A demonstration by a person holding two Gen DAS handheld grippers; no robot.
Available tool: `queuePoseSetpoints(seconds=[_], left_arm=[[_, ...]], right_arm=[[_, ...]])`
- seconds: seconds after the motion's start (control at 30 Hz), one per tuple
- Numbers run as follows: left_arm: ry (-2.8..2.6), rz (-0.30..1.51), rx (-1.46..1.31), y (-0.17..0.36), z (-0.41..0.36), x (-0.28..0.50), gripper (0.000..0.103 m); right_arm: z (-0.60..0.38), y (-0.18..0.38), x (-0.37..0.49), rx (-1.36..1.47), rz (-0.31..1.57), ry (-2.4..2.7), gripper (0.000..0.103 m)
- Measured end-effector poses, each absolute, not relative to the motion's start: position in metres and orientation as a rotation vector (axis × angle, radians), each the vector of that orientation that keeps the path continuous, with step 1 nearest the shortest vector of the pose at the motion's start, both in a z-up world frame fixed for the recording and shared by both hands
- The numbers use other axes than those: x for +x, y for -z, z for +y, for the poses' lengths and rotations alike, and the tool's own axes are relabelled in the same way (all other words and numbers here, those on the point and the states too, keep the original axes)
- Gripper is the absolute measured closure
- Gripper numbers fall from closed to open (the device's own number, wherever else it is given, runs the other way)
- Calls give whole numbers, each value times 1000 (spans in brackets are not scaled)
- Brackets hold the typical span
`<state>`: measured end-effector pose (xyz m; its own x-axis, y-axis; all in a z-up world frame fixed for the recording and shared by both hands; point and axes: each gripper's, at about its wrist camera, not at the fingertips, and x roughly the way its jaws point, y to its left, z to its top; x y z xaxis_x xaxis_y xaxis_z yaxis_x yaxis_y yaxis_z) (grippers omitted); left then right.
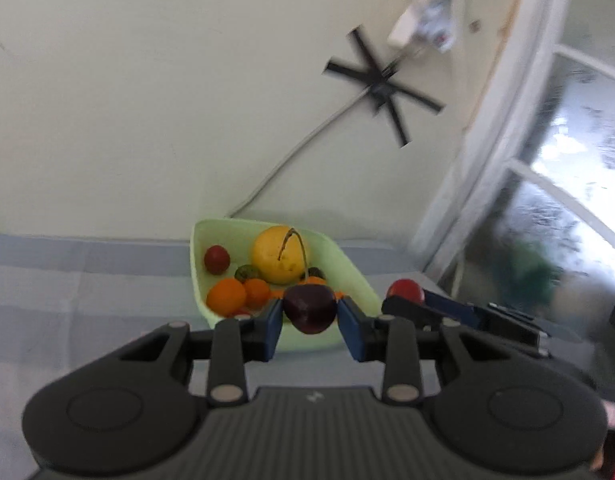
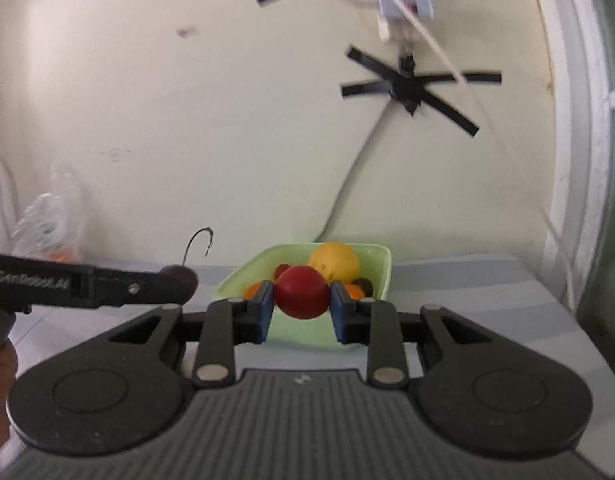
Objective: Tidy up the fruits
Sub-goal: 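Carry the red tomato and dark cherry into the green basket with both grippers, then open both grippers over the basket and move back to the remaining fruit, then grasp the orange cherry tomato with the left gripper while the right grasps the dark plum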
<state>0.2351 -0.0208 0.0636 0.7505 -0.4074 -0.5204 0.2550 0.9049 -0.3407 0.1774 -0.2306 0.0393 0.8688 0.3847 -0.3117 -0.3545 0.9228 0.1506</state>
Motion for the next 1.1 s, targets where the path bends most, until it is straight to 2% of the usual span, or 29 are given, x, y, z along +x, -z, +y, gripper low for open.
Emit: queuePoseSetpoints(seconds=[0.23, 0.3, 0.37, 0.43, 0.47, 0.7, 0.9, 1.1], left_arm=[[348, 755, -304, -29, -25, 294, 72], [358, 765, -313, -28, -23, 295, 67], [374, 737, -324, -36, -18, 288, 62], [389, 707, -340, -45, -7, 283, 60], [392, 697, -357, -51, 1, 278, 60], [372, 620, -367, -68, 59, 218, 59], [402, 757, -428, -29, 75, 204, 54], [410, 806, -493, -7, 79, 210, 47]], right_arm=[[-215, -14, 231, 90, 418, -380, 70], [-213, -11, 236, 84, 424, -381, 69], [-213, -13, 233, 80, 414, -375, 66], [-216, -17, 225, 97, 384, -380, 55], [-217, -20, 221, 101, 371, -382, 54], [-215, -28, 176, 139, 363, -479, 54], [-173, -16, 140, 25, 449, -664, 51], [-129, -1, 157, -76, 545, -691, 51]])
